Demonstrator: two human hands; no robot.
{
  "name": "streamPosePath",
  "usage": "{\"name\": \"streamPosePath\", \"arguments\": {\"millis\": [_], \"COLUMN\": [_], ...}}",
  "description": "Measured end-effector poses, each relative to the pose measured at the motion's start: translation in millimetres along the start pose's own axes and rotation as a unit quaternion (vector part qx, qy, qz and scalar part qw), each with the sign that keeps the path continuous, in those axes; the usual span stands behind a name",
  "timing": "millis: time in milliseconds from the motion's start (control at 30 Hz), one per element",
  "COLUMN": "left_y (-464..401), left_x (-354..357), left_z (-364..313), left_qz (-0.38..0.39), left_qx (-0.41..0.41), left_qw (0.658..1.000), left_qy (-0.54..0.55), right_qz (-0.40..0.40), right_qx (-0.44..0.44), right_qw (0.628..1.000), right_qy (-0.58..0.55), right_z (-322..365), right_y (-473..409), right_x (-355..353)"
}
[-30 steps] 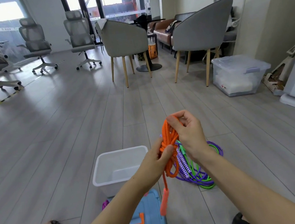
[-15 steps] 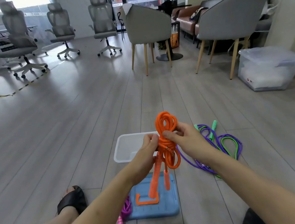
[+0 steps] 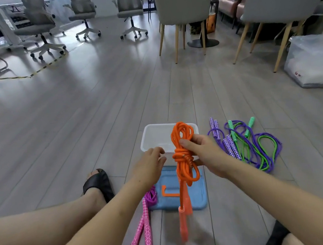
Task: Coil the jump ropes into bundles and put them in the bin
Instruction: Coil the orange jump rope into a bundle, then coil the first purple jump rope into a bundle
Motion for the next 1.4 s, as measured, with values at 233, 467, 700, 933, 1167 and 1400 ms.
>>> {"name": "streamPosePath", "arguments": {"millis": [233,467,700,933,1167,1400], "left_y": [23,46,60,59,58,39], "left_x": [51,86,115,135,132,129], "left_z": [78,128,159,167,162,121], "left_qz": [0.04,0.088,0.109,0.128,0.152,0.113], "left_qx": [0.008,-0.058,-0.078,-0.109,-0.102,-0.029], "left_qw": [0.988,0.978,0.977,0.976,0.971,0.976], "left_qy": [-0.148,-0.179,-0.166,-0.141,-0.155,-0.182], "right_qz": [-0.013,-0.053,-0.088,-0.099,-0.081,-0.052], "right_qx": [0.144,0.102,0.085,0.065,0.023,-0.104], "right_qw": [0.988,0.979,0.957,0.938,0.921,0.876], "right_qy": [0.044,0.168,0.262,0.327,0.379,0.469], "right_z": [-137,-197,-229,-251,-247,-229], "right_y": [-39,-73,-103,-110,-110,-91], "right_x": [35,65,87,93,88,24]}}
Point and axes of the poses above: each hand's wrist, its own y-axis away from the middle knuckle, its own x-axis out of the palm, z = x × y, the point moved 4 cm from there along -y, towards the middle knuckle, and after that the axes turned 14 degrees about -z, right-handed, at the moved point
